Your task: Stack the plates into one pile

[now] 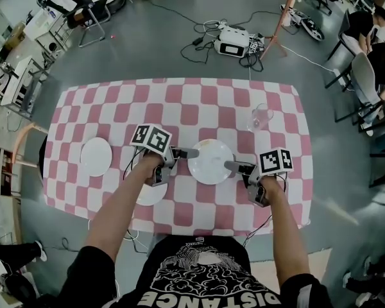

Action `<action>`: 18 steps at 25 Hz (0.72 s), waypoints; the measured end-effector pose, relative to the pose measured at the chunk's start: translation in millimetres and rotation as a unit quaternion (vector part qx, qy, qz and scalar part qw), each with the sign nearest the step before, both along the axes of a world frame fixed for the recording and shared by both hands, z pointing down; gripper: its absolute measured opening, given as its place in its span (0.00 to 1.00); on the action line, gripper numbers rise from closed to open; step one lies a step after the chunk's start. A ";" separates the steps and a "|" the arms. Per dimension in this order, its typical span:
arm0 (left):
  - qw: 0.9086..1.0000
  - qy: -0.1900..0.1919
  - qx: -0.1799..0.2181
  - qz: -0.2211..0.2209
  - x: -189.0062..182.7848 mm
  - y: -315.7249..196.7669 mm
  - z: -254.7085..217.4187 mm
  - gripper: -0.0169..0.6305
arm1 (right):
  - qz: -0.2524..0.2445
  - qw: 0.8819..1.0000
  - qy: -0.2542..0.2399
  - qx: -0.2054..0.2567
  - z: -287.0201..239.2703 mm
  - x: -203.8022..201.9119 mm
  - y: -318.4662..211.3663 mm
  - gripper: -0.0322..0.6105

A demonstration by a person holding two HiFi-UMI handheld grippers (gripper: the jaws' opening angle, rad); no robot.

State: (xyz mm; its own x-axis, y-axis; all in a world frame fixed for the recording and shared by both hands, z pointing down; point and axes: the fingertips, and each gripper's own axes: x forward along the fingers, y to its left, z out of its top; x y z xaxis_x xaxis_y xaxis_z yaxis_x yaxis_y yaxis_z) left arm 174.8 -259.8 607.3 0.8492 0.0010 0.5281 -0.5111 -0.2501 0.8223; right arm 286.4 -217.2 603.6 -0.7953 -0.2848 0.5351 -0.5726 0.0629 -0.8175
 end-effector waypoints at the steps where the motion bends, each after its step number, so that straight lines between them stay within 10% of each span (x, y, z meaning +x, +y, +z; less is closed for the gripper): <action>1: 1.000 0.000 0.000 0.001 0.8 -0.2 0.0 0.41 | -0.001 1.000 -0.001 0.000 0.2 -1.1 0.0 0.39; 18: 0.997 -0.067 0.040 0.006 1.2 -4.4 16.0 0.15 | 0.015 0.998 0.068 -0.010 18.4 10.9 -1.3 0.12</action>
State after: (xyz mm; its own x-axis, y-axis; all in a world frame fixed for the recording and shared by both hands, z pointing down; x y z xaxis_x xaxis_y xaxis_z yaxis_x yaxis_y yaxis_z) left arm 176.0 -264.2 623.2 0.7715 -0.0358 0.6352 -0.6113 -0.3183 0.7246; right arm 297.2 -218.5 622.0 -0.7064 -0.2955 0.6432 -0.6795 0.0283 -0.7332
